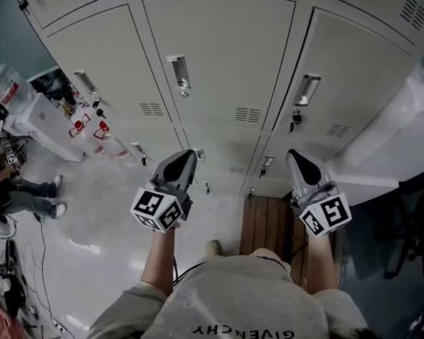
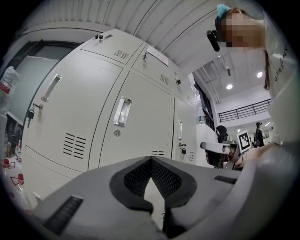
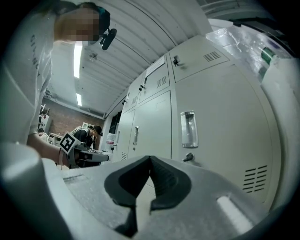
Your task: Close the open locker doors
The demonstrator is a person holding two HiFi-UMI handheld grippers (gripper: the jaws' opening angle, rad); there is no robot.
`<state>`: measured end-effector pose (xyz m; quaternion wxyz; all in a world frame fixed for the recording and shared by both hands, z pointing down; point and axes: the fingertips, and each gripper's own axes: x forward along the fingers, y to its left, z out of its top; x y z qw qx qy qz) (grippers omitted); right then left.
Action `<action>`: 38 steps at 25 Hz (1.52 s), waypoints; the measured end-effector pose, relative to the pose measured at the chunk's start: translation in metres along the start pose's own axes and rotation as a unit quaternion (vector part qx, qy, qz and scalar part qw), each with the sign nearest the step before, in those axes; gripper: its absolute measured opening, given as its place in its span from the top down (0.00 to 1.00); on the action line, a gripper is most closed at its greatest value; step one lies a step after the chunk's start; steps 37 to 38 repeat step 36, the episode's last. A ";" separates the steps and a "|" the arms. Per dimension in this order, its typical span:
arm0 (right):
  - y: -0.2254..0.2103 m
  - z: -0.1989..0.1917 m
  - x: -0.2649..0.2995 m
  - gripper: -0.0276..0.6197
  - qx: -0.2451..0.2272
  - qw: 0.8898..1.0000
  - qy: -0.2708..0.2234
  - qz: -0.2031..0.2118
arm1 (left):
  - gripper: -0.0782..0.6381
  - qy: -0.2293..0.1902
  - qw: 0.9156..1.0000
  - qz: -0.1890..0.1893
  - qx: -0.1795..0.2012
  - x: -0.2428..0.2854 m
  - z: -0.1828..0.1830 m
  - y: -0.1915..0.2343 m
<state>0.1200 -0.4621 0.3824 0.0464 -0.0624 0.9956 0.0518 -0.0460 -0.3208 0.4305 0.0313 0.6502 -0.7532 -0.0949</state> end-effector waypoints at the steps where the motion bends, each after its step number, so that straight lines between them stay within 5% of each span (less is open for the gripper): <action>1: 0.002 -0.007 0.002 0.95 0.003 1.000 0.000 0.000 | 0.90 0.000 1.000 0.003 0.000 -0.003 -0.004 0.005; 10: 0.023 -0.038 0.027 0.95 0.030 0.999 0.002 -0.018 | 0.90 -0.005 1.000 0.026 0.007 -0.026 -0.005 0.051; 38: 0.054 -0.076 0.034 0.95 0.072 0.996 0.024 -0.050 | 0.90 0.003 1.000 -0.008 0.000 -0.048 -0.026 0.080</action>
